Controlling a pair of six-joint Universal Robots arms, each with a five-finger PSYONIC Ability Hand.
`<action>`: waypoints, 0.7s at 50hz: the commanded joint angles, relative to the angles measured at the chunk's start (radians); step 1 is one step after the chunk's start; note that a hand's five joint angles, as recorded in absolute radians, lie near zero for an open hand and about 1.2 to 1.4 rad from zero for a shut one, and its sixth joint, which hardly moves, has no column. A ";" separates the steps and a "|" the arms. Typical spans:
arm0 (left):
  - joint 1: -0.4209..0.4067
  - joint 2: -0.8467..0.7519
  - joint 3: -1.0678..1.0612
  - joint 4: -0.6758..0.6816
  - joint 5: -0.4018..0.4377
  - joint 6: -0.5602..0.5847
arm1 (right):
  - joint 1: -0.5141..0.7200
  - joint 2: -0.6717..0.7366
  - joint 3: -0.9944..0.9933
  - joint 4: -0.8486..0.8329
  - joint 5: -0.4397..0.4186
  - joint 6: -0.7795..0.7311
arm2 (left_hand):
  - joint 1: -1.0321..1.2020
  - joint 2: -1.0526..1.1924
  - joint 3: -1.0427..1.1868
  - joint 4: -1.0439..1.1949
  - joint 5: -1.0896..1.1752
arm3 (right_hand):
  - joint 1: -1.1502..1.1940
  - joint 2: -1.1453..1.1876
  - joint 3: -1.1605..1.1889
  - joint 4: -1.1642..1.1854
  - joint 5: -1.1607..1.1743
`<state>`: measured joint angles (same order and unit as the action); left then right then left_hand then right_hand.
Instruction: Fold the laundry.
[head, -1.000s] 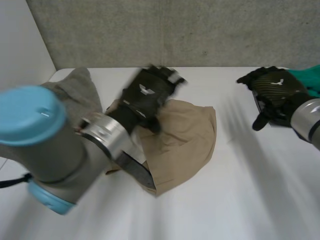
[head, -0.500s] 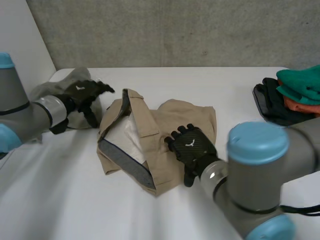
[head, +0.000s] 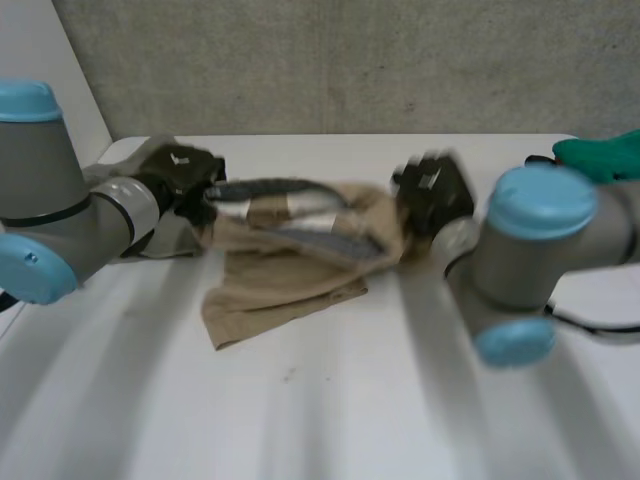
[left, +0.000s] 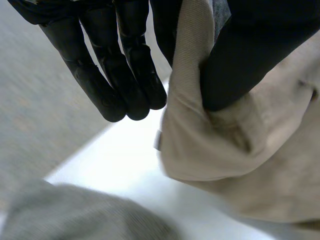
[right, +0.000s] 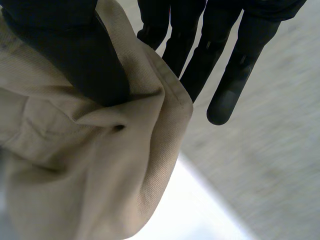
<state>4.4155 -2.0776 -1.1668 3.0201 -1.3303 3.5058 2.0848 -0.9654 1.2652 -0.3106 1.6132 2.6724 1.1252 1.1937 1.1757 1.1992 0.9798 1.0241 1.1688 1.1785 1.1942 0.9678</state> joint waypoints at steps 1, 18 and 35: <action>-0.139 0.229 -0.227 0.172 -0.125 -0.074 | -0.121 0.051 -0.216 -0.157 -0.160 0.038 | 0.271 0.203 0.221 0.197 0.242 | 0.372 0.227 0.218 0.202 0.254; -0.590 0.022 -0.332 0.454 -0.247 -0.044 | -0.290 0.165 -0.165 -0.188 -0.369 0.152 | -0.667 -0.736 -0.718 -0.741 -0.696 | -0.785 -0.930 -0.939 -0.955 -0.903; -0.274 0.335 -0.382 0.345 -0.129 -0.097 | -0.218 -0.249 -0.052 0.427 -0.024 0.101 | -0.809 -0.878 -0.859 -0.883 -0.838 | -0.800 -0.944 -0.954 -0.970 -0.918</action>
<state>3.9949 -1.8449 -1.5188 3.3892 -1.5371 3.4627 1.7957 -1.1023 1.1855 -0.0758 1.4747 2.7453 0.3261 0.3178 0.3173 0.3148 0.1274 0.2363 0.2274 0.2275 0.2270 0.0453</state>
